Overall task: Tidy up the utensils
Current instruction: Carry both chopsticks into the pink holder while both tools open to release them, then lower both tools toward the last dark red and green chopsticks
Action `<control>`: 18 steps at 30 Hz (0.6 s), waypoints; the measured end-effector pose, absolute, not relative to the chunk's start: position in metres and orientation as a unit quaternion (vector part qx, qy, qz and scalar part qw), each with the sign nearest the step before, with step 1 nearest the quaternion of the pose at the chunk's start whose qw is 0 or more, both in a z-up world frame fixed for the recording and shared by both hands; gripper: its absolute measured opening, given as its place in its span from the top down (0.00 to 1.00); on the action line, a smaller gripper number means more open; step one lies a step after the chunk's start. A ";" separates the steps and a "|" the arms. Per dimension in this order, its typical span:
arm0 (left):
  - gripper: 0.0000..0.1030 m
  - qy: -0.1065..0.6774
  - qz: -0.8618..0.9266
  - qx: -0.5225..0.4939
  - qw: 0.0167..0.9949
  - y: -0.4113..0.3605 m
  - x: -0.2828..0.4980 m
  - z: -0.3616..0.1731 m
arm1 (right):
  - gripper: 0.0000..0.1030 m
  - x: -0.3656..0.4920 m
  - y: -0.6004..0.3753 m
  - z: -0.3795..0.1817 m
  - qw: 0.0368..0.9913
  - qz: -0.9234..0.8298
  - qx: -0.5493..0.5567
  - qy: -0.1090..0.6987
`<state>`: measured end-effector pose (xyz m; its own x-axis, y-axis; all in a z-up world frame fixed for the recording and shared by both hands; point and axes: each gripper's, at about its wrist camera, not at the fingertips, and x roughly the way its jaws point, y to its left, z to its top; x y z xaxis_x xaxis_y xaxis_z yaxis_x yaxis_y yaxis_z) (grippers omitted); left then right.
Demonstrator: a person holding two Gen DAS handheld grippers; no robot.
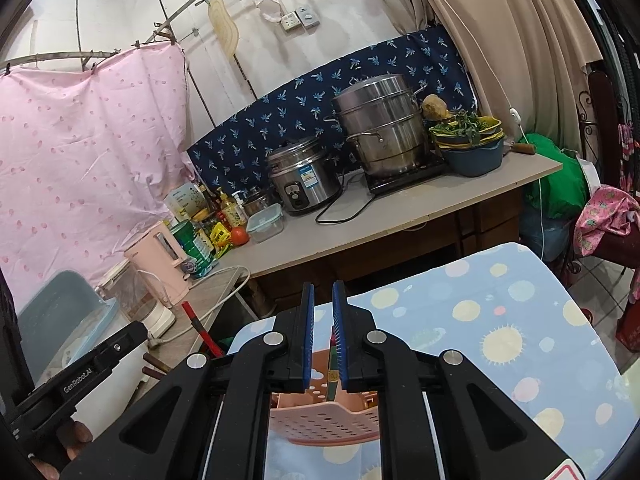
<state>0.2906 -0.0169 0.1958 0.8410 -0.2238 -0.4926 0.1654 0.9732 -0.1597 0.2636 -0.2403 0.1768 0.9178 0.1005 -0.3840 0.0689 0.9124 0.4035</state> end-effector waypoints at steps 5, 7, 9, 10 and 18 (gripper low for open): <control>0.74 0.264 -0.102 -0.055 0.957 -0.016 0.289 0.196 | 0.89 0.254 -0.238 0.174 0.956 0.012 0.208 0.206; 0.74 0.266 -0.103 -0.056 0.957 -0.015 0.285 0.195 | 0.89 0.249 -0.237 0.173 0.956 0.013 0.206 0.208; 0.74 0.269 -0.104 -0.055 0.956 -0.013 0.281 0.193 | 0.89 0.243 -0.235 0.170 0.956 0.014 0.203 0.211; 0.74 0.270 -0.105 -0.056 0.956 -0.013 0.279 0.192 | 0.89 0.239 -0.233 0.169 0.956 0.015 0.202 0.213; 0.74 0.283 -0.107 -0.054 0.952 -0.011 0.263 0.178 | 0.89 0.218 -0.224 0.153 0.952 0.025 0.199 0.232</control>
